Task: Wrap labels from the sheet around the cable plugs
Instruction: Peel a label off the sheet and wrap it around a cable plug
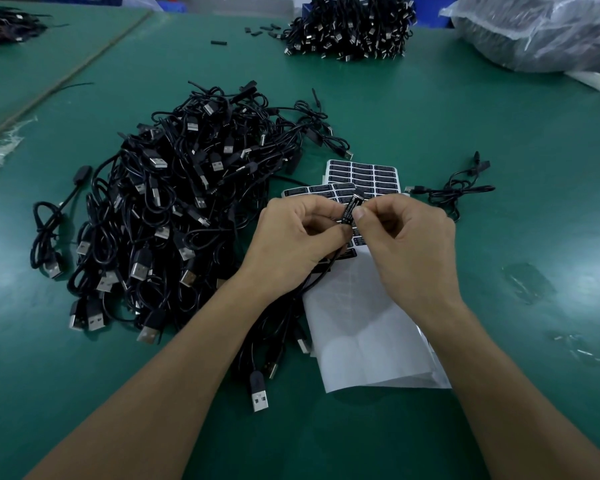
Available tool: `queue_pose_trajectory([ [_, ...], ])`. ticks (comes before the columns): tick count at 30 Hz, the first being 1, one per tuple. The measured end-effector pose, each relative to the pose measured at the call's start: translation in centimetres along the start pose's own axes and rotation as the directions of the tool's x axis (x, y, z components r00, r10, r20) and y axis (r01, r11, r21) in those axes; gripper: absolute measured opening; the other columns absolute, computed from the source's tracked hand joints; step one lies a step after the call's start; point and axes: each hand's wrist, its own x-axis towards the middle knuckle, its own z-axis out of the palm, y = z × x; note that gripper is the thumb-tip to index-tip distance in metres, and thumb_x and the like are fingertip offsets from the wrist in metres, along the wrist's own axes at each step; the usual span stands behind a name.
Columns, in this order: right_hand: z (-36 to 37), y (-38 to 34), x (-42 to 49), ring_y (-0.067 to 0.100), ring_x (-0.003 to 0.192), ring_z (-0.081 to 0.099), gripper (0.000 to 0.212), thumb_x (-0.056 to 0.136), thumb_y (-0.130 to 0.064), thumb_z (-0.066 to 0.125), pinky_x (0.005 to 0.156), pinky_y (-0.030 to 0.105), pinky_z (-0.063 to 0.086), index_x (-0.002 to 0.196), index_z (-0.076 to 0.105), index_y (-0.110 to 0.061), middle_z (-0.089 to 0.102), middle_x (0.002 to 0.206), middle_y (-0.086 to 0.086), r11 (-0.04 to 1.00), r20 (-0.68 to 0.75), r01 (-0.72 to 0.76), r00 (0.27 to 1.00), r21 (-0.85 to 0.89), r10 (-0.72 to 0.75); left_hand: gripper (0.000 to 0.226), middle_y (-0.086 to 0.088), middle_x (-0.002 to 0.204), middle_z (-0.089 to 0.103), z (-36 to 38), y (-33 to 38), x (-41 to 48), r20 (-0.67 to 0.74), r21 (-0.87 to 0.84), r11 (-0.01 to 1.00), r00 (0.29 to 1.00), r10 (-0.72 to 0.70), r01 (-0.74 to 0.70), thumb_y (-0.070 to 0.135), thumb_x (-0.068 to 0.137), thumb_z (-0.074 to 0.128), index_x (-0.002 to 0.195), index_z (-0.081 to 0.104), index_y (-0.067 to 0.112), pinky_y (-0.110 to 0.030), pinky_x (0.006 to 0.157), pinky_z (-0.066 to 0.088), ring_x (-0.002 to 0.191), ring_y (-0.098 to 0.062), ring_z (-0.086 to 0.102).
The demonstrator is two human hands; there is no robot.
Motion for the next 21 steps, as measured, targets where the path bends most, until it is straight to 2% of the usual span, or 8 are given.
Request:
queue_pose_trajectory([
  [8, -0.01, 0.01, 0.01, -0.003, 0.06, 0.058, 0.025, 0.092, -0.019, 0.068, 0.06, 0.009, 0.045, 0.073, 0.065, -0.034, 0.067, 0.075, -0.022, 1.0, -0.008, -0.014, 1.0, 0.015, 0.014, 0.015, -0.01, 0.078, 0.077, 0.01, 0.06, 0.0, -0.007, -0.008, 1.0, 1.0, -0.025, 0.024, 0.006, 0.084, 0.079, 0.095, 0.075, 0.014, -0.042, 0.077, 0.061, 0.07, -0.02, 0.071],
  [15, 0.03, 0.07, 0.0, -0.005, 0.06, 0.059, 0.025, 0.091, -0.019, 0.069, 0.06, 0.008, 0.043, 0.073, 0.065, -0.035, 0.065, 0.067, -0.027, 0.999, -0.009, -0.025, 1.0, 0.036, 0.026, 0.016, -0.007, 0.078, 0.077, 0.0, 0.24, -0.06, 0.002, 0.0, 1.0, 1.0, -0.014, 0.014, 0.006, 0.084, 0.08, 0.093, 0.075, 0.017, -0.04, 0.077, 0.062, 0.072, -0.019, 0.073],
  [21, 0.12, -0.02, -0.06, -0.005, 0.061, 0.061, 0.024, 0.089, -0.018, 0.07, 0.061, 0.007, 0.044, 0.071, 0.065, -0.034, 0.066, 0.068, -0.027, 0.998, -0.027, -0.033, 0.999, 0.061, 0.035, 0.013, -0.009, 0.08, 0.077, 0.08, 0.19, -0.11, 0.012, -0.004, 1.0, 1.0, -0.002, 0.002, 0.007, 0.084, 0.079, 0.095, 0.076, 0.015, -0.04, 0.076, 0.061, 0.079, -0.029, 0.074],
])
